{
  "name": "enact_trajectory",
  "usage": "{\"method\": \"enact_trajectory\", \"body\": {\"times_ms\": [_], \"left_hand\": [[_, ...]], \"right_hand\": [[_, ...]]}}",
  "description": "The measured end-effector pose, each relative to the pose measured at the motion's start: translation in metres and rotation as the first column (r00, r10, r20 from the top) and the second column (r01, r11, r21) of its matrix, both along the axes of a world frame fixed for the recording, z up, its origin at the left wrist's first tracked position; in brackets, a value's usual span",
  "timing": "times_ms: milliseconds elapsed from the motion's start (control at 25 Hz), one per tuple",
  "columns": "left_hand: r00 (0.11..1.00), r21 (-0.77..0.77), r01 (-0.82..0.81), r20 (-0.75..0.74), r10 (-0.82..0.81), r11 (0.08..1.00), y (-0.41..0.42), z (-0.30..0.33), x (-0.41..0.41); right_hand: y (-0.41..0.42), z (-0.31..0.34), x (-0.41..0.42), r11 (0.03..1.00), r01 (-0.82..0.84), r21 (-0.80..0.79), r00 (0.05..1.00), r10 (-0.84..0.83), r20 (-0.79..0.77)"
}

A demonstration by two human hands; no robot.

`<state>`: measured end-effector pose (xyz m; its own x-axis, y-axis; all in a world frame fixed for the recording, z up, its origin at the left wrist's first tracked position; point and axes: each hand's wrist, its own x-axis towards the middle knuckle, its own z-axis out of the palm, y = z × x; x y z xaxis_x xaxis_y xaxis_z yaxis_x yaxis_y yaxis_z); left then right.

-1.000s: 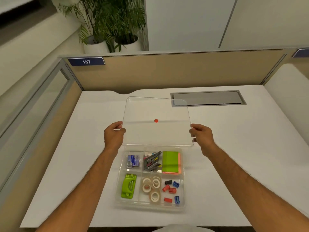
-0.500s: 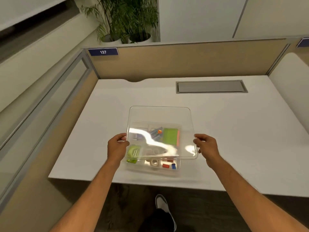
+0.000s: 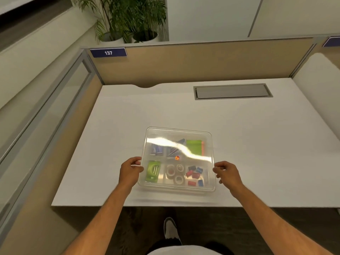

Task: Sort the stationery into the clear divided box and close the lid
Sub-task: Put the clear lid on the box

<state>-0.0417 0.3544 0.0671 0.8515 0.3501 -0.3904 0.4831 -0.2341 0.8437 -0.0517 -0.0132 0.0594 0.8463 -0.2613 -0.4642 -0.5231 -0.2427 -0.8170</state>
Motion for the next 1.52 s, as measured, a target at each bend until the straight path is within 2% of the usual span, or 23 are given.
{"method": "enact_trajectory", "body": {"times_ms": [400,800,960,1200,1520], "left_hand": [[0.993,-0.054,0.08,-0.08,-0.084,0.995,0.015,-0.032,0.028],[0.973,-0.031,0.155,-0.17,-0.158,0.987,0.023,-0.042,0.036],[0.958,-0.03,0.195,-0.208,-0.197,0.98,0.024,-0.037,0.059],[0.98,-0.018,0.172,-0.1,-0.173,0.985,0.013,-0.024,0.128],[0.966,0.059,0.213,-0.159,-0.201,0.975,0.005,-0.043,0.2]], "right_hand": [[0.02,-0.027,0.018,0.99,0.101,-0.096,0.994,-0.104,-0.022],[0.018,-0.035,0.034,0.987,0.005,-0.161,0.996,-0.02,-0.089],[0.012,-0.032,0.058,0.981,0.041,-0.189,0.995,-0.056,-0.079],[0.015,-0.023,0.13,0.999,0.025,-0.032,0.998,-0.027,-0.058],[0.01,-0.042,0.177,1.0,0.016,0.027,0.988,-0.012,-0.153]]}}
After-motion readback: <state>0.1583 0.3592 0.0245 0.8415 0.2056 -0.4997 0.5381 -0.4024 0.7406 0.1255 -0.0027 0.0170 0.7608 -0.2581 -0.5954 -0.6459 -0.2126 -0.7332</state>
